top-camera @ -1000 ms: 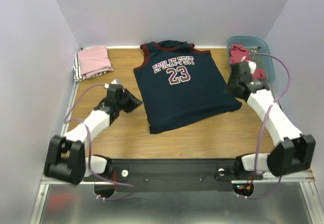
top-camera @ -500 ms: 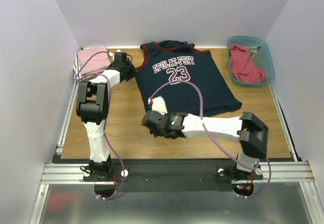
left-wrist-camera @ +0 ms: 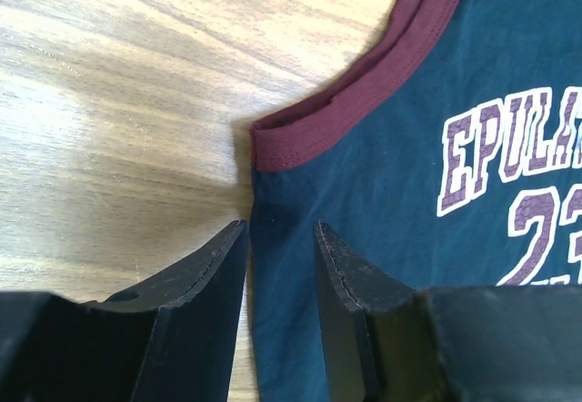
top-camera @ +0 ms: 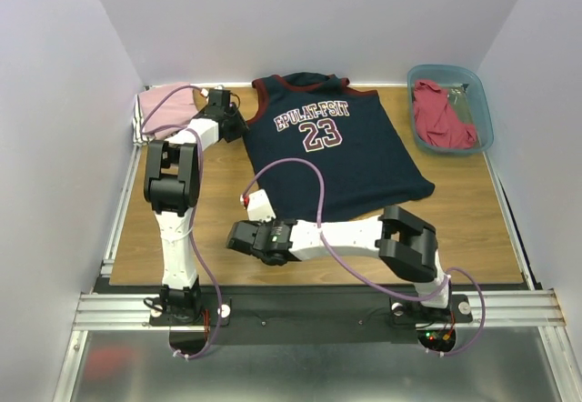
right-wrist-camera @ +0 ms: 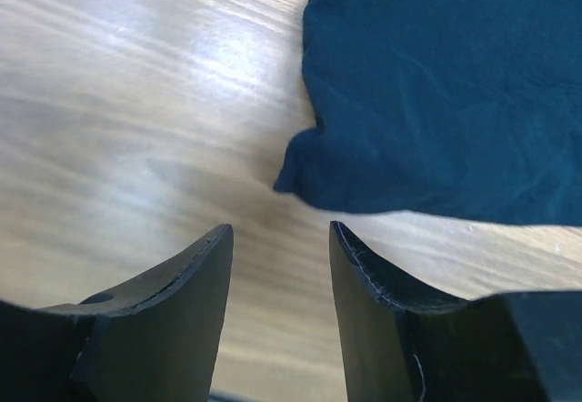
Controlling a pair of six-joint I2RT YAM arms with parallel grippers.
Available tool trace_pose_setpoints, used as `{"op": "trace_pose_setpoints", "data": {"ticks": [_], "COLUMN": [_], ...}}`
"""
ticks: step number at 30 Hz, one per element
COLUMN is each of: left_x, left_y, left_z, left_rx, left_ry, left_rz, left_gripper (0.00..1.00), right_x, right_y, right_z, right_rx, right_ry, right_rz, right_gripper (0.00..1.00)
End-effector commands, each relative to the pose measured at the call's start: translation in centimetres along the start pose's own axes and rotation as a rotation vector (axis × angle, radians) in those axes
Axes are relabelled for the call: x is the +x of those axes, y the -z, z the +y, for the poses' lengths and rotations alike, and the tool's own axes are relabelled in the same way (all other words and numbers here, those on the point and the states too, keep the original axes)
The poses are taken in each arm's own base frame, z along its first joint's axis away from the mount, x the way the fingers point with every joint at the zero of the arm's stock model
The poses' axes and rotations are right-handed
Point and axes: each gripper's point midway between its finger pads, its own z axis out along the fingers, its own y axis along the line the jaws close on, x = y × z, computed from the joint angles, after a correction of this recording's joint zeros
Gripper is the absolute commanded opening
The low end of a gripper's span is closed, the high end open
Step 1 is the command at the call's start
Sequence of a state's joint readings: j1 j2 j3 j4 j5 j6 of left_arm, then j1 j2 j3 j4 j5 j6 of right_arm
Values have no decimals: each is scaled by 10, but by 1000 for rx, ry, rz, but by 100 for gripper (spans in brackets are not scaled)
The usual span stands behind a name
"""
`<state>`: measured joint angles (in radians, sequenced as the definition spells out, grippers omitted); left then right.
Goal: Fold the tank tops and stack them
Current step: Flatten the tank top out
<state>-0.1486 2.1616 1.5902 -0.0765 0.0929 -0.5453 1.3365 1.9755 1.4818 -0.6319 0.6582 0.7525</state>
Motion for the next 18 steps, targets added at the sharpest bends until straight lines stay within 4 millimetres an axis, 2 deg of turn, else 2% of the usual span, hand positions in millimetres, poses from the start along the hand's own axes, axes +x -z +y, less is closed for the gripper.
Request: {"op": "trace_pose_setpoints", "data": {"ticks": [1,4,10,13,17,18], "left_x": [-9,-6,-4,-5,-4,-3], "left_y": [-1,-2,-2,-1,1,1], "left_z": [-1,1,-2,-3,-4,-3], "left_rx": [-1,0,17,24,31,30], "left_ry": [-29,-32,-27,-28,-19,-21], "left_rz": [-20,-14,-8,-14,-12,-10], "left_gripper": [45,45,44,44,43,43], "right_x": [-21,-21,-10,-5,-2,0], "right_y": [-8,-16,-38,-46,-41,-38], "right_z": [2,-5,-3,-9,-16,-19], "right_rx": [67,121,168,191,190,187], "right_ry": [-50,-43,-10,-5,1,3], "right_rz": [-97,-125,-112,-105,-97,-92], "right_gripper": [53,54,53,42,10,6]}}
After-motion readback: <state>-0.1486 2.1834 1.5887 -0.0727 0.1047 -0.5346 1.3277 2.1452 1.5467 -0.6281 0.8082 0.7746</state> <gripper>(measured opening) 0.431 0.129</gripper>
